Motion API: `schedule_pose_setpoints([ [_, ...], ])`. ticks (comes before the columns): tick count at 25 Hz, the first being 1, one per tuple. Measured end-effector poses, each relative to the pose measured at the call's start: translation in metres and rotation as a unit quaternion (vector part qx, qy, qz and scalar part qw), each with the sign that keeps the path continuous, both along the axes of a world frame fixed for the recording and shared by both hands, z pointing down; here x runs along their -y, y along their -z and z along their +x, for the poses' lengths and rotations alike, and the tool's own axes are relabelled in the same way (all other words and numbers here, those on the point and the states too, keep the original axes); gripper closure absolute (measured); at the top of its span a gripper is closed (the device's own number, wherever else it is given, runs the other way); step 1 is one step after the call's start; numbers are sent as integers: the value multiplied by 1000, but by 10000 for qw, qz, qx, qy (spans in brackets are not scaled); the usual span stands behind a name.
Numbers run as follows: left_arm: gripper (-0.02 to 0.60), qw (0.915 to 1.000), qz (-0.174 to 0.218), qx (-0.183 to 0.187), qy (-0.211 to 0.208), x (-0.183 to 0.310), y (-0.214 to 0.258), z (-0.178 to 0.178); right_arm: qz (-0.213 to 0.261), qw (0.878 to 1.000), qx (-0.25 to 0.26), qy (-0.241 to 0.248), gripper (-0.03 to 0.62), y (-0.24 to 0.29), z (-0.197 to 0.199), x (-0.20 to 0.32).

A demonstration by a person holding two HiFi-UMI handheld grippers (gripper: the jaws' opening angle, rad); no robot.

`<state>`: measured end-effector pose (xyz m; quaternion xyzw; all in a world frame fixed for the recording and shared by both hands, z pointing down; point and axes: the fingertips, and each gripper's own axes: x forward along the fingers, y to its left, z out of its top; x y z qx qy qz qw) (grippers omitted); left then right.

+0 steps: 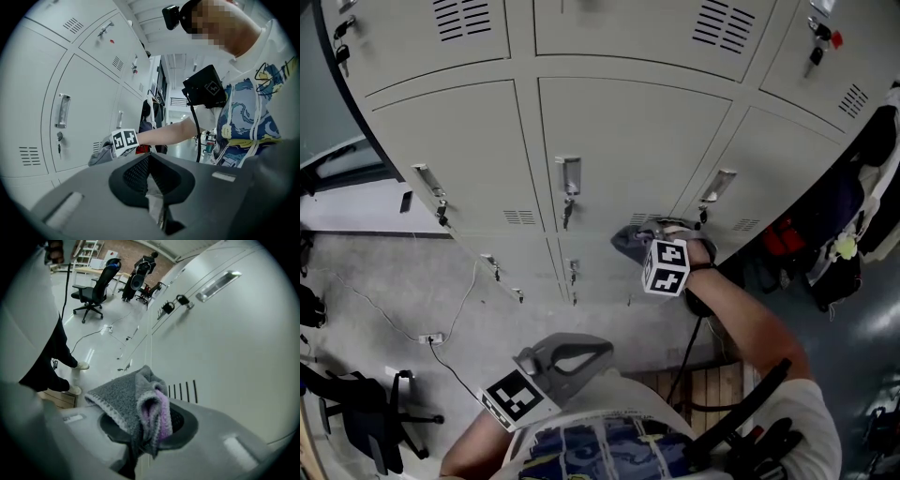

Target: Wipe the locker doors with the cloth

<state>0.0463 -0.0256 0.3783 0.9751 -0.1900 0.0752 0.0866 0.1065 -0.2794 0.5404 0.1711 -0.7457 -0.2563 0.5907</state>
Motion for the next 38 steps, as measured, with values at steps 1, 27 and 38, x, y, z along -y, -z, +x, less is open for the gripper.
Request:
schedule_pose_setpoints([
  [1, 580, 10000, -1, -14, -1, 0, 0, -1, 3, 10000, 50, 13, 508, 11, -1, -5],
  [27, 580, 9997, 101, -189, -66, -3, 4, -11, 2929, 9483, 1146, 422, 508, 371, -39, 6],
  [38, 580, 9998, 76, -147, -78, 1, 3, -12, 2512, 9619, 993, 429, 508, 313, -42, 7],
])
